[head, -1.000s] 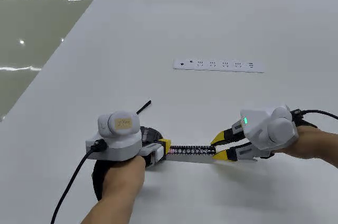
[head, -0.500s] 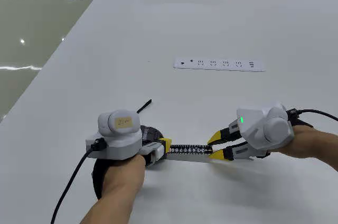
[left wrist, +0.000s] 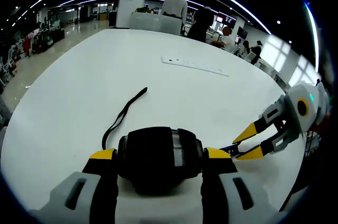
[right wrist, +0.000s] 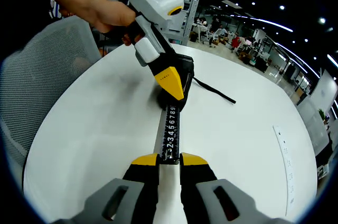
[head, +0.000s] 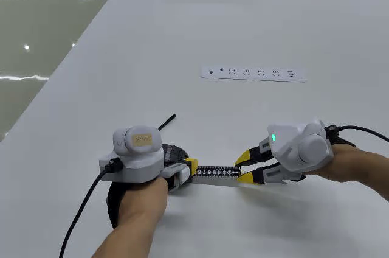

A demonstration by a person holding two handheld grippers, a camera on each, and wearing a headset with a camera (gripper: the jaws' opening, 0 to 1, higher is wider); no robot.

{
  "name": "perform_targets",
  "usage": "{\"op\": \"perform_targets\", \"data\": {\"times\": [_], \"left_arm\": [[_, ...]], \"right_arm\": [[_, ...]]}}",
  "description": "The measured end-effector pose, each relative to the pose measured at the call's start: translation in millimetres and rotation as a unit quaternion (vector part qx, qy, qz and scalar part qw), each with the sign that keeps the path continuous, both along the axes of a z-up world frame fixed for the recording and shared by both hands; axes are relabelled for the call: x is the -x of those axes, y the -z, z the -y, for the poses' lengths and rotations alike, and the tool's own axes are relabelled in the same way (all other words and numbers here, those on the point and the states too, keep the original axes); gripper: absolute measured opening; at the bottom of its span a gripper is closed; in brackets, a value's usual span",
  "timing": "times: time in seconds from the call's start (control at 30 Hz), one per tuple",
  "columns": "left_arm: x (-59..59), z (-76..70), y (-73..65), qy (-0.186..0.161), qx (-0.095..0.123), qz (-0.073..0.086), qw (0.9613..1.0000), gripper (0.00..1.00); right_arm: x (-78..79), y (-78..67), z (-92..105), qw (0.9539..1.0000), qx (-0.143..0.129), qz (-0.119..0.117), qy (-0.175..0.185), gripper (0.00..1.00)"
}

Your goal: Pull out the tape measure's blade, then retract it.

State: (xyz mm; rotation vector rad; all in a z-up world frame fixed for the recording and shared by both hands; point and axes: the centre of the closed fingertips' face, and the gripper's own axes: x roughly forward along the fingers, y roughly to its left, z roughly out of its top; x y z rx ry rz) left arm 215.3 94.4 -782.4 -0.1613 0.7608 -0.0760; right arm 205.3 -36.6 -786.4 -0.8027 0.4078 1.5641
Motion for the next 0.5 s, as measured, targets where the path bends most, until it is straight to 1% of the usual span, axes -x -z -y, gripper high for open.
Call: {"op": "perform_targets", "data": {"times": [0.37, 0.5], "left_arm": [[4.0, 3.4, -0.7, -0.001, 0.001, 0.0, 1.0, 0.6], [3.4, 2.5, -1.4, 0.0, 0.001, 0.0, 1.0, 0.6]], "right_arm": [[0.3, 0.7, -6.6, 1.0, -0.002, -0.001, 0.0, 0.14], [1.0, 1.1, -9.6, 1.0, -0.003, -0.001, -0.001, 0.14]]}}
